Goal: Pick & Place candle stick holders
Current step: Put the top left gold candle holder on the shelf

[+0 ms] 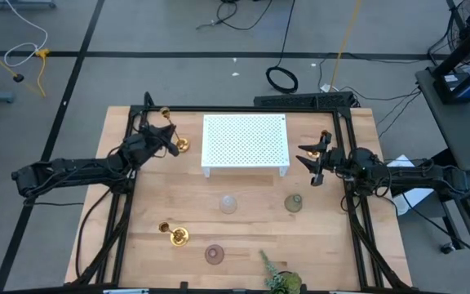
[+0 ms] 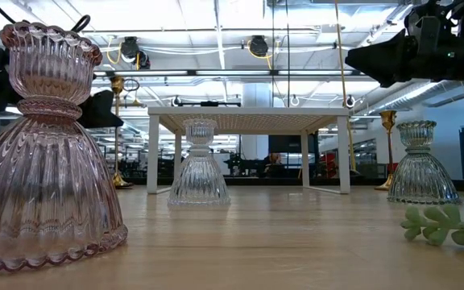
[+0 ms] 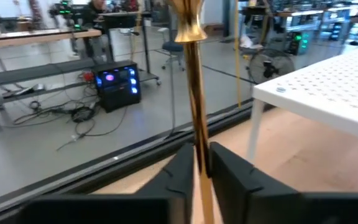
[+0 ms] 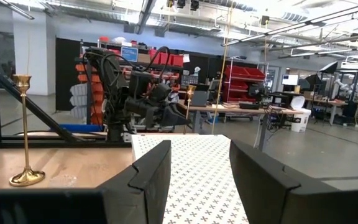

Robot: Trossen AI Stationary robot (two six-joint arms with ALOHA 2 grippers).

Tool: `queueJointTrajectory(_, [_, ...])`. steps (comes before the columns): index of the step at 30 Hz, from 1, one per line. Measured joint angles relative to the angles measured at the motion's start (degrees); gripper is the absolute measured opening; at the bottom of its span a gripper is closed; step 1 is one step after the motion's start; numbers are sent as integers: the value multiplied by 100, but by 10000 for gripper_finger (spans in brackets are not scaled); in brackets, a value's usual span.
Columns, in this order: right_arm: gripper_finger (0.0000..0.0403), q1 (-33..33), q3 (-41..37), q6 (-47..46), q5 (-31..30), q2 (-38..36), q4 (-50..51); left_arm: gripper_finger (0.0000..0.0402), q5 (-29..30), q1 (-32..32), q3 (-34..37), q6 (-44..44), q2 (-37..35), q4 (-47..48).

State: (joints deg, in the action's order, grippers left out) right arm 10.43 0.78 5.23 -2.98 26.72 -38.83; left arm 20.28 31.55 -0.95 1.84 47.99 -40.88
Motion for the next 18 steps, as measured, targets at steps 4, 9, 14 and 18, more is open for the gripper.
queueJointTrajectory(4, [155, -1, 0, -2, 0, 0, 2, 16, -154, 0, 2, -45, 2, 11])
queueJointTrajectory(9, [155, -1, 0, -107, 2, 0, 4, 31, -204, -20, 2, -70, -3, -2])
queueJointTrajectory(14, [155, -1, 0, -339, 2, 0, 4, 14, -223, -131, 0, -39, -9, -432])
queueJointTrajectory(18, [155, -1, 2, -448, 2, 0, 4, 20, -226, -268, -131, -69, -9, -724])
